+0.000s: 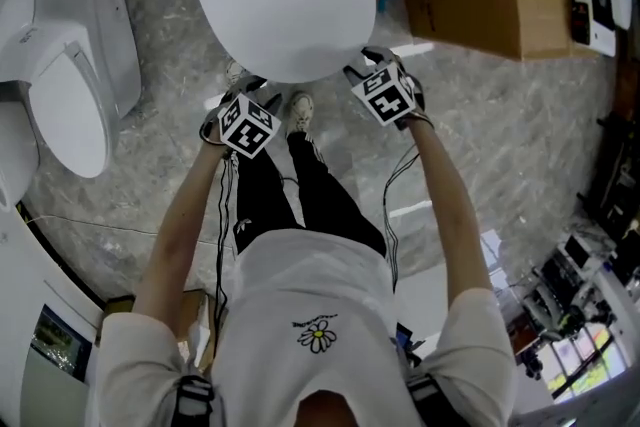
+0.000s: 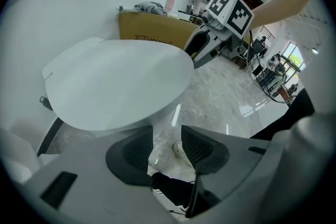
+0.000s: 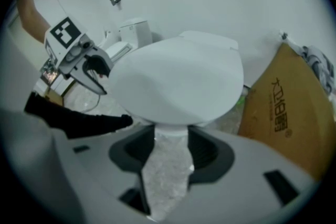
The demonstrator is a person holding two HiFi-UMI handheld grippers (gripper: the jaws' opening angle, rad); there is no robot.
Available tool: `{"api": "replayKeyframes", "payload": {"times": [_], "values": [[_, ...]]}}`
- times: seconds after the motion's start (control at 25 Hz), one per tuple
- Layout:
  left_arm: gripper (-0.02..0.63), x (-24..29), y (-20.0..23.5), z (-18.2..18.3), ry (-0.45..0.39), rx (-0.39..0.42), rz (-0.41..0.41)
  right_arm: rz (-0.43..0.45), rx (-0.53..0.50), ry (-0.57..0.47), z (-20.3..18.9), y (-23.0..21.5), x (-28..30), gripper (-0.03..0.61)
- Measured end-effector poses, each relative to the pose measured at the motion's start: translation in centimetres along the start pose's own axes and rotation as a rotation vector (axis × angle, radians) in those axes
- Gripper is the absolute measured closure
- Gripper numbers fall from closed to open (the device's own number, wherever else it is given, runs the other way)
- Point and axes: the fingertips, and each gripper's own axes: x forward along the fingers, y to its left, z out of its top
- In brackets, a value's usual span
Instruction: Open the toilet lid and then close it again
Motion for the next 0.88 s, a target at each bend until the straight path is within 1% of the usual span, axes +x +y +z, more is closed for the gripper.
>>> {"api": "replayKeyframes", "payload": {"times": [0.28, 0.44, 0.6, 0.88], "values": [[0.428, 3.3, 0.2, -1.6, 0.013, -0.043, -0.035, 0.014, 0.044, 0.051, -1.9, 0.0, 3.3, 0.368], [0.428, 4.6, 0.4, -2.6, 0.021, -0.024, -0.039, 0.004, 0.072, 0.090, -2.9, 0.2, 5.3, 0.368], [0.428, 5.2, -0.1, -3.8, 0.025, -0.075, -0.070, 0.010, 0.067, 0.149, -3.9, 0.4, 6.8, 0.368], [0.428, 5.8, -1.7, -6.5, 0.064, -0.076, -0.105, -0.003, 0.056, 0.207, -4.9, -0.1, 8.9, 0.368]]}}
